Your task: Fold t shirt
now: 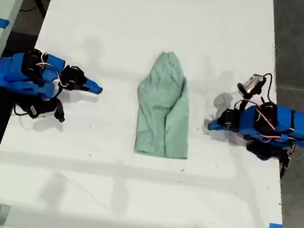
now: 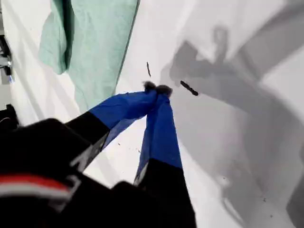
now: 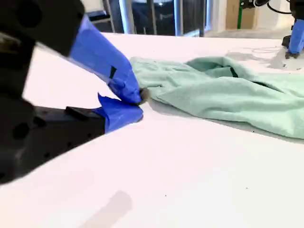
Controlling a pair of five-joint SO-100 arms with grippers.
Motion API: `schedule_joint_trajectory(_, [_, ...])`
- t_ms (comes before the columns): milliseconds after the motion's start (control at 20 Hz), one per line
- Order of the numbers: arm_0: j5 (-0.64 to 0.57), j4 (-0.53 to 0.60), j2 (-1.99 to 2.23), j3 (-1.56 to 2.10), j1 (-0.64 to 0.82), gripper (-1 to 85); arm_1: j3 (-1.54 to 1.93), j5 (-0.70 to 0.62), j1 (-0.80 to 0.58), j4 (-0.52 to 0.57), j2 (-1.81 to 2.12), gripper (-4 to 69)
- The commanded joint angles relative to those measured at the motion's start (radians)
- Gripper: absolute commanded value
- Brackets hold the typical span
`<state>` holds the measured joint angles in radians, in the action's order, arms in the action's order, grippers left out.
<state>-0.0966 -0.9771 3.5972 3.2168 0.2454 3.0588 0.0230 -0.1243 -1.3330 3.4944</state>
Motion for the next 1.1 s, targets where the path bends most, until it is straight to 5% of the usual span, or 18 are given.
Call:
schedule_joint_trajectory(0, [0.040, -0.017, 0.006, 0.002, 0.005, -0.1, 0.054, 0.031, -0.002, 0.012, 0.011, -2.2])
schedule_joint_trajectory(900, [0.098, 0.011, 0.006, -0.015, -0.040, -0.1, -0.011, -0.103, 0.034, -0.008, 0.012, -2.5])
schedule_joint_trajectory(950, [0.120, 0.058, 0.000, -0.054, -0.066, -0.1, -0.061, -0.084, 0.060, 0.000, 0.012, -2.8])
schedule_joint_trajectory(1050, [0.160, 0.327, -0.261, -0.164, -0.121, 1.0, -0.183, -0.075, 0.109, 0.114, -0.052, -0.9])
